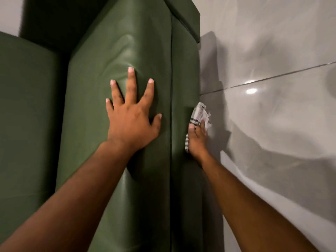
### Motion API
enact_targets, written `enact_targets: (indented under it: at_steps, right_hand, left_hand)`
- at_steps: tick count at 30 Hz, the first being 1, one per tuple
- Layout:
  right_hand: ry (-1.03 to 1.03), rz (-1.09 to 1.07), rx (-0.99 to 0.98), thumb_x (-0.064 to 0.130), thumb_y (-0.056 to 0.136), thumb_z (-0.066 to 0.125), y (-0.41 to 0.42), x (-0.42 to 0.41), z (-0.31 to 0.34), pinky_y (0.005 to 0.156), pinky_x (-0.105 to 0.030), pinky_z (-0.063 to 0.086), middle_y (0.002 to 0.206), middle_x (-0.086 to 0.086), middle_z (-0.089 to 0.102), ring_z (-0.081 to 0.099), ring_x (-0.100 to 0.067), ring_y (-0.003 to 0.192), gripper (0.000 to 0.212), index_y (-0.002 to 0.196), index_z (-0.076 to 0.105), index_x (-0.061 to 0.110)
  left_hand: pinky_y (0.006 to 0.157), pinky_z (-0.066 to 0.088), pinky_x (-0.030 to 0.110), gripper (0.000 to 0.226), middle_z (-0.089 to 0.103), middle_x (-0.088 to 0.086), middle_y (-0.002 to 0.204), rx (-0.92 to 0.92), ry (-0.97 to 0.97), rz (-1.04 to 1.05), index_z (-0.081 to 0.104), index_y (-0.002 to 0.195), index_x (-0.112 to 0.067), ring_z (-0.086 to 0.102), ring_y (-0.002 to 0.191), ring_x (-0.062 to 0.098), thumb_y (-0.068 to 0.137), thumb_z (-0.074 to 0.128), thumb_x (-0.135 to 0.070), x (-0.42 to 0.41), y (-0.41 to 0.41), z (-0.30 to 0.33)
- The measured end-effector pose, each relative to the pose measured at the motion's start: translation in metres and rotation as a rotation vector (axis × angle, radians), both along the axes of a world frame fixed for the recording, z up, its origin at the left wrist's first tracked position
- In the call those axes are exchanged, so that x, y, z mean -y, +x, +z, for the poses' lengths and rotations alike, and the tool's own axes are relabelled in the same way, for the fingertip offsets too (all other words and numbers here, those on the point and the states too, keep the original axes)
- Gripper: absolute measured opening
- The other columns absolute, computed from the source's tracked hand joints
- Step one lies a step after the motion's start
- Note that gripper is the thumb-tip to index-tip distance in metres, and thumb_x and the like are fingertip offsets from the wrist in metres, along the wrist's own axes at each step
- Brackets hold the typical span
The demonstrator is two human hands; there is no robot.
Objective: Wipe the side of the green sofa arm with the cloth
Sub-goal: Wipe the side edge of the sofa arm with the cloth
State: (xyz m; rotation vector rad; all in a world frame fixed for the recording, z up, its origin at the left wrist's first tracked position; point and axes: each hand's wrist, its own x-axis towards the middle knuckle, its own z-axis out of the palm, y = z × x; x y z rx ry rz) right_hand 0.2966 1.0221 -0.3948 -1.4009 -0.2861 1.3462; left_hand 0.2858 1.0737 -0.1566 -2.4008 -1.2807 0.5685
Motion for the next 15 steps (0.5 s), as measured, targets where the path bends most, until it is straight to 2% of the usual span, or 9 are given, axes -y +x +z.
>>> enact_targets:
  at_steps: [2, 3, 5, 6, 8, 10, 13, 15]
  right_hand:
    - [0.028, -0.06, -0.023, 0.036, 0.102, 0.035, 0.007, -0.016, -0.002, 0.12, -0.021, 0.007, 0.163, -0.008, 0.006, 0.012, -0.023, 0.147, 0.06, 0.151, 0.007, 0.019]
    - [0.038, -0.089, -0.056, 0.046, 0.099, 0.037, 0.002, -0.012, -0.006, 0.118, -0.018, 0.01, 0.161, -0.009, 0.011, 0.016, -0.022, 0.145, 0.064, 0.15, 0.004, 0.027]
    - [0.056, -0.085, -0.092, 0.069, 0.087, 0.03, -0.017, 0.006, -0.006, 0.123, -0.039, 0.011, 0.158, -0.003, 0.016, 0.01, -0.022, 0.147, 0.07, 0.145, -0.003, 0.047]
    - [0.054, -0.06, -0.084, 0.07, 0.086, 0.027, -0.027, 0.019, -0.003, 0.123, -0.045, 0.009, 0.161, 0.003, 0.008, 0.003, -0.018, 0.149, 0.07, 0.145, -0.004, 0.048]
    - [0.029, -0.048, -0.041, 0.064, 0.087, 0.029, -0.033, 0.031, 0.005, 0.123, -0.048, 0.008, 0.163, 0.008, -0.001, -0.002, -0.012, 0.15, 0.07, 0.147, -0.002, 0.045]
    - [0.024, -0.045, -0.055, 0.067, 0.085, 0.029, -0.012, 0.012, 0.011, 0.122, -0.053, 0.012, 0.164, -0.001, 0.005, 0.006, -0.025, 0.15, 0.071, 0.146, -0.002, 0.044]
    - [0.089, 0.072, 0.14, 0.043, 0.09, 0.02, 0.045, -0.064, 0.006, 0.122, -0.049, 0.004, 0.162, -0.016, 0.005, 0.001, -0.034, 0.15, 0.068, 0.149, 0.008, 0.013]
    - [0.13, -0.007, 0.168, 0.043, 0.093, 0.025, 0.09, -0.128, 0.004, 0.121, -0.052, 0.009, 0.162, -0.014, 0.007, 0.006, -0.035, 0.149, 0.066, 0.15, 0.008, 0.014]
  left_hand:
    - [0.113, 0.018, 0.07, 0.091, -0.018, 0.008, 0.166, 0.009, -0.018, -0.003, 0.005, 0.156, -0.036, -0.005, 0.148, 0.052, 0.085, 0.059, -0.054, -0.028, 0.016, 0.004]
    - [0.114, 0.017, 0.069, 0.092, -0.019, 0.008, 0.165, 0.018, -0.039, -0.007, 0.003, 0.156, -0.037, -0.006, 0.148, 0.052, 0.085, 0.059, -0.054, -0.044, 0.026, 0.007]
    - [0.117, 0.014, 0.067, 0.092, -0.022, 0.006, 0.165, 0.04, -0.079, 0.015, 0.0, 0.155, -0.042, -0.008, 0.148, 0.051, 0.086, 0.059, -0.056, -0.077, 0.048, 0.012]
    - [0.118, 0.012, 0.066, 0.092, -0.024, 0.005, 0.164, 0.043, -0.082, 0.039, -0.001, 0.154, -0.044, -0.009, 0.148, 0.051, 0.086, 0.059, -0.056, -0.087, 0.057, 0.013]
    - [0.119, 0.011, 0.065, 0.09, -0.024, 0.006, 0.164, 0.061, -0.05, 0.056, -0.002, 0.154, -0.044, -0.007, 0.148, 0.052, 0.087, 0.057, -0.056, -0.099, 0.069, 0.007]
    - [0.118, 0.012, 0.067, 0.088, -0.021, 0.008, 0.165, 0.086, -0.035, 0.034, -0.001, 0.155, -0.041, -0.004, 0.147, 0.053, 0.088, 0.054, -0.055, -0.102, 0.072, -0.004]
    - [0.116, 0.014, 0.069, 0.088, -0.016, 0.013, 0.165, 0.114, 0.002, -0.003, 0.001, 0.156, -0.038, 0.001, 0.146, 0.056, 0.083, 0.046, -0.057, -0.106, 0.066, -0.018]
    - [0.116, 0.012, 0.069, 0.089, -0.015, 0.015, 0.165, 0.144, 0.039, 0.0, 0.002, 0.156, -0.036, 0.001, 0.146, 0.056, 0.08, 0.043, -0.056, -0.109, 0.064, -0.025]
